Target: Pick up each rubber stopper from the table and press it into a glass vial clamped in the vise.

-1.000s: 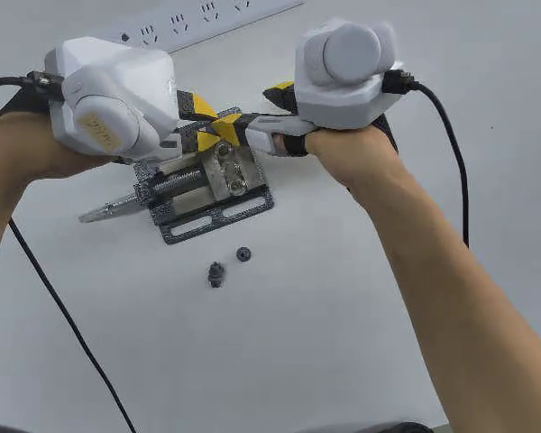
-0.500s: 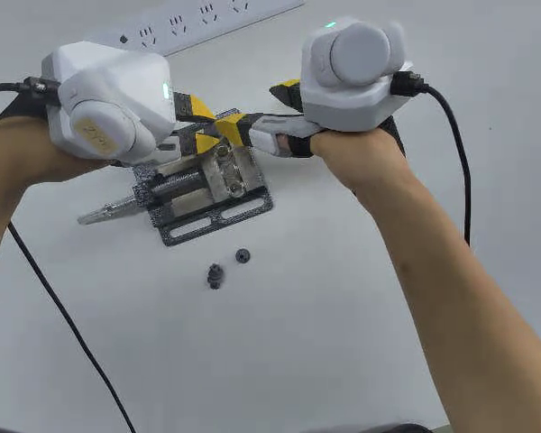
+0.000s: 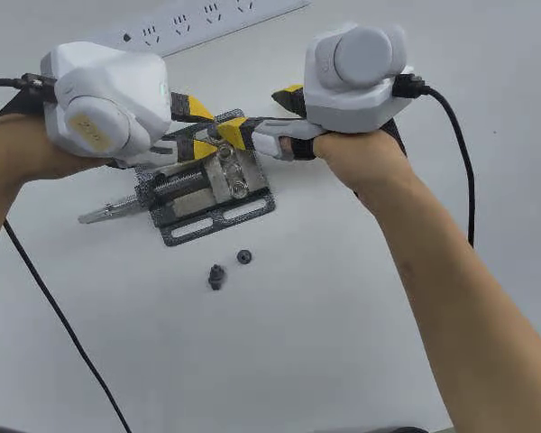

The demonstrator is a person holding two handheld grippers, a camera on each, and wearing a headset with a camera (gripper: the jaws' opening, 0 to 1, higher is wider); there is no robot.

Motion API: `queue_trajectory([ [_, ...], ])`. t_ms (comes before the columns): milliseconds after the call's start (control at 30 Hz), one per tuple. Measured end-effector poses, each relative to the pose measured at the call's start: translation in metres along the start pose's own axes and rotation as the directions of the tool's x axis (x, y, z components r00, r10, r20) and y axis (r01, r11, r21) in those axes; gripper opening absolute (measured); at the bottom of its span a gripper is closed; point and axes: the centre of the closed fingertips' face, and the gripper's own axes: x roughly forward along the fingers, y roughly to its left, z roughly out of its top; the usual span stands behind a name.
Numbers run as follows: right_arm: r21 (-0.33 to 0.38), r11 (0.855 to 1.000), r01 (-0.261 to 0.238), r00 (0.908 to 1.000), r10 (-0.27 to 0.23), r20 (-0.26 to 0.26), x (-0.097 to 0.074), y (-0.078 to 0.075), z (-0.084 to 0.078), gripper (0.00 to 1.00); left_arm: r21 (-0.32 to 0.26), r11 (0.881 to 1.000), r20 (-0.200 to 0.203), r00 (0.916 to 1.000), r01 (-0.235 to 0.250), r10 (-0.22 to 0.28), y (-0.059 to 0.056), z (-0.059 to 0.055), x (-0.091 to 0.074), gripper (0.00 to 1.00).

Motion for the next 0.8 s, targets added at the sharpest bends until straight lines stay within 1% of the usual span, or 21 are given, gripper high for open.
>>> queue_trajectory([
  [33,0.0,1.0,0.0,1.0,0.0,0.0,-0.0002,-0.0004,-0.0001,0.54,-0.004,1.0,0.005,1.0,-0.001,0.001,0.0012,-0.0001,-0.0004,0.12],
  [100,-0.001,1.0,-0.002,1.0,0.002,-0.001,-0.0008,-0.0008,-0.0009,0.54,-0.027,1.0,0.03,0.9995,0.012,-0.011,0.0018,0.002,-0.0007,0.12],
  [167,-0.002,1.0,-0.005,1.0,0.004,-0.003,-0.0012,-0.0005,-0.0012,0.54,-0.042,0.999,0.05,0.9986,0.02,-0.018,0.0044,0.0013,-0.0014,0.12],
  [200,-0.002,1.0,-0.006,1.0,0.006,-0.004,-0.0011,0.0,-0.0015,0.54,-0.048,0.999,0.056,0.9983,0.019,-0.016,0.0062,0.0016,-0.0009,0.12],
  [300,-0.001,1.0,-0.011,0.9999,0.011,-0.007,-0.0014,0.0,-0.0025,0.54,-0.052,0.998,0.071,0.997,0.035,-0.031,0.0052,0.0035,0.0006,0.09],
  [400,-0.001,1.0,-0.012,0.9999,0.012,-0.008,-0.0012,-0.001,-0.0031,0.54,-0.037,0.998,0.076,0.9964,0.041,-0.038,0.0044,0.0049,0.002,0.08],
  [633,0.002,1.0,-0.013,0.9998,0.013,-0.011,-0.0016,-0.0024,-0.0048,0.55,-0.007,0.999,0.085,0.9957,0.037,-0.036,0.004,0.0069,0.0018,0.08],
  [767,0.002,1.0,-0.011,0.9998,0.011,-0.017,-0.0021,-0.0023,-0.0055,0.55,0.023,0.999,0.078,0.9966,0.027,-0.028,0.0024,0.0094,0.0015,0.07],
  [800,0.002,1.0,-0.012,0.9997,0.012,-0.02,-0.0024,-0.0014,-0.0058,0.56,0.039,0.999,0.072,0.997,0.024,-0.027,0.0025,0.0068,0.0004,0.07],
])
